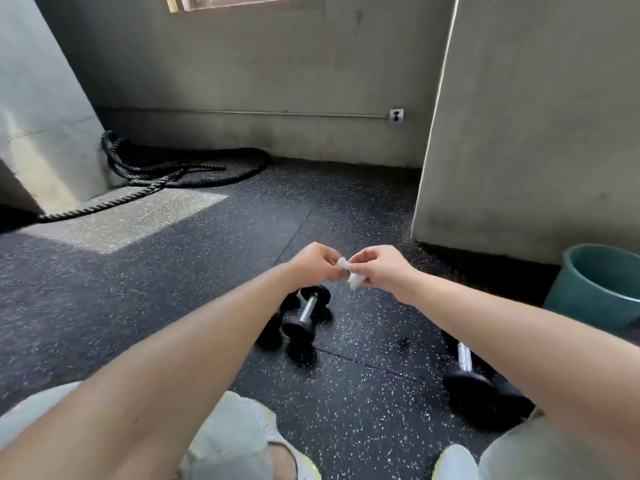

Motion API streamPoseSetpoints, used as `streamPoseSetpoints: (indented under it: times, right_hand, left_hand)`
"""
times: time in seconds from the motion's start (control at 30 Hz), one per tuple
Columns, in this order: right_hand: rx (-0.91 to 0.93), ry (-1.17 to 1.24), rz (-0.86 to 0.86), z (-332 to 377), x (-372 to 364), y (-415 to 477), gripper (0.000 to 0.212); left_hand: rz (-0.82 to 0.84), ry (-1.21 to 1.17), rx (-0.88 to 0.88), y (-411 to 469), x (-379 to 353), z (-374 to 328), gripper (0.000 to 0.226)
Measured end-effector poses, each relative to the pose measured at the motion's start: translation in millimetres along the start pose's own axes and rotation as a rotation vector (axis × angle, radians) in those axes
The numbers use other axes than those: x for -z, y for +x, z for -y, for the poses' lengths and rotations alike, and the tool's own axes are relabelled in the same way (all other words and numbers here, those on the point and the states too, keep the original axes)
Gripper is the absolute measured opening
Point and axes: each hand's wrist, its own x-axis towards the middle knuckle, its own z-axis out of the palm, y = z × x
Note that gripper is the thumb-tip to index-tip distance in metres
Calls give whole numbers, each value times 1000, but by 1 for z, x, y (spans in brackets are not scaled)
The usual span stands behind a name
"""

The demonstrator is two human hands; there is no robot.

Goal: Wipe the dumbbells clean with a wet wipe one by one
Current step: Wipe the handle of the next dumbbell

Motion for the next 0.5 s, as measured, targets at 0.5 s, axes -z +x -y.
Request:
streamPoseSetpoints:
  times: [0.5]
  right_hand:
    - [-46,-737,209,-68,-62,123,8]
  left_hand:
    - [-2,85,198,97,-76,169,39]
